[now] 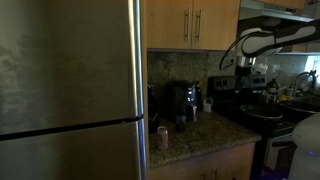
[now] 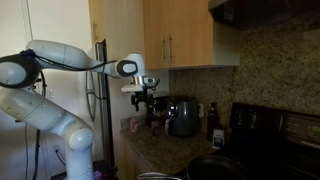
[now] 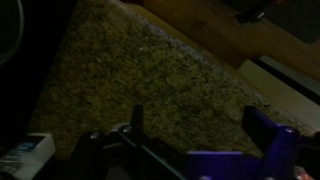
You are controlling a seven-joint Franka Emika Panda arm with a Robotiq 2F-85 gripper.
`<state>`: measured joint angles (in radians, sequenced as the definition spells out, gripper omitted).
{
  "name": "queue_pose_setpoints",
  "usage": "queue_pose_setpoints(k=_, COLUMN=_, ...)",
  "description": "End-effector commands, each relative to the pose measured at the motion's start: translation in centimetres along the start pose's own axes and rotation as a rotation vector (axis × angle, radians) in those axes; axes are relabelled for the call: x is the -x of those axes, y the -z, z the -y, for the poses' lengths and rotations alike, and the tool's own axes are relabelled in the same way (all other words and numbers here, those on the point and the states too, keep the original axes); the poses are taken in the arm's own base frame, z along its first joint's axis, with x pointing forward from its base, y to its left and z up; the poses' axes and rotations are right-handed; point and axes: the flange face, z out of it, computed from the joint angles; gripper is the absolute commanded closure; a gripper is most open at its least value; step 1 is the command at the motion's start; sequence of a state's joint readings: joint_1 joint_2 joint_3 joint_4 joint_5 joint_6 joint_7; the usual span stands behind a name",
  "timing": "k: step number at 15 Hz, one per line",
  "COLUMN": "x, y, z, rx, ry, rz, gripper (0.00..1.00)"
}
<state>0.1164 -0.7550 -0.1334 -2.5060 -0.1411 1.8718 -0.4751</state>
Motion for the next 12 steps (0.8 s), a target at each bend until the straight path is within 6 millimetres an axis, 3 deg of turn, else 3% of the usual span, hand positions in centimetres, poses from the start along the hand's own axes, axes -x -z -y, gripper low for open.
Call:
queue_pose_setpoints(k=1, x=-6.9, y=-4.7, z=4.5, rx=0.005, ry=0.136, rz=0.063, gripper=0.00)
queue_pose_setpoints(k=2, x=-3.6, y=-2.4, z=3.1, rx=-0.012, ry=0.090, rz=0.029, gripper=0.00)
queue_pose_setpoints(k=3, x=-5.2, y=-3.7, z=4.4, rx=-0.004, ry=0.115, rz=0.046, gripper=0.00)
queue_pose_setpoints(k=6, x=-7.5, y=-6.3, z=5.8, rx=-0.001, ry=0.156, rz=0.100, gripper=0.00)
queue_pose_setpoints(k=8, x=-9.7, y=-8.3, z=7.8, rx=-0.044, ry=0.162, rz=0.075, gripper=0.00)
queue_pose_setpoints(k=12, x=-14.0, y=-10.2, z=10.1, rx=-0.073, ry=0.128, rz=-0.011, gripper=0.00)
